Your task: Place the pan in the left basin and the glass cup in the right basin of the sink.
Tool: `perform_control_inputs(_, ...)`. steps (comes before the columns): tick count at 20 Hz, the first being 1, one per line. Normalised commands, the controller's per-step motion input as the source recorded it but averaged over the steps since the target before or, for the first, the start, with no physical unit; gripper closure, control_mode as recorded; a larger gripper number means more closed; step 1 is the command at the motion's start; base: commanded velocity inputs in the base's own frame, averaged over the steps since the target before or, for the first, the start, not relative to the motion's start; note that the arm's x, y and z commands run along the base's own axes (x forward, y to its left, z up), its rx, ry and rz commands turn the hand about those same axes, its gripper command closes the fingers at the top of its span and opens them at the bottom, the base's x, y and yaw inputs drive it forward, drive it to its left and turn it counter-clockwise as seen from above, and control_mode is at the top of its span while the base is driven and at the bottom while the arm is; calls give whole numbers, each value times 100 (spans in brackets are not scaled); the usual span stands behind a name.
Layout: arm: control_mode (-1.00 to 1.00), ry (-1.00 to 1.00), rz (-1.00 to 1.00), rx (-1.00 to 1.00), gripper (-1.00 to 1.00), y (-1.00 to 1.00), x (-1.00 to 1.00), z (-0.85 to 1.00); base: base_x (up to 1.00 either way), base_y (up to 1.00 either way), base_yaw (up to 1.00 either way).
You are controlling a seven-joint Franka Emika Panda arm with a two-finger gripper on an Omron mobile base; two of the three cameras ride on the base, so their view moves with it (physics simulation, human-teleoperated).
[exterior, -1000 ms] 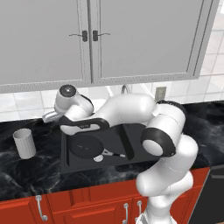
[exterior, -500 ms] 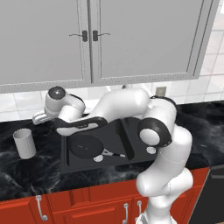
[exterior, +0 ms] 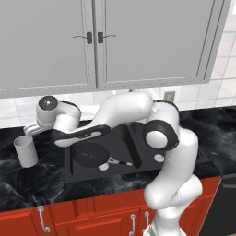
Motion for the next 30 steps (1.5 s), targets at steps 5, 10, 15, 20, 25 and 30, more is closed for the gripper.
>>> perform_control_inputs(5,-100,0,0,0,-100,20,-29,-13,0,0,0)
perform_control_inputs(10,-100,0,-2,0,-100,9,-17,-15,0,0,0)
perform_control_inputs(15,-100,0,-3,0,-100,0,0,0,0,0,0)
perform_control_inputs(20,-100,0,-6,0,-100,0,3,0,0,0,0)
perform_control_inputs(25,-100,0,-6,0,-100,2,14,-1,0,0,0)
perform_control_inputs(30,-100,0,-4,0,-100,11,19,-17,0,0,0)
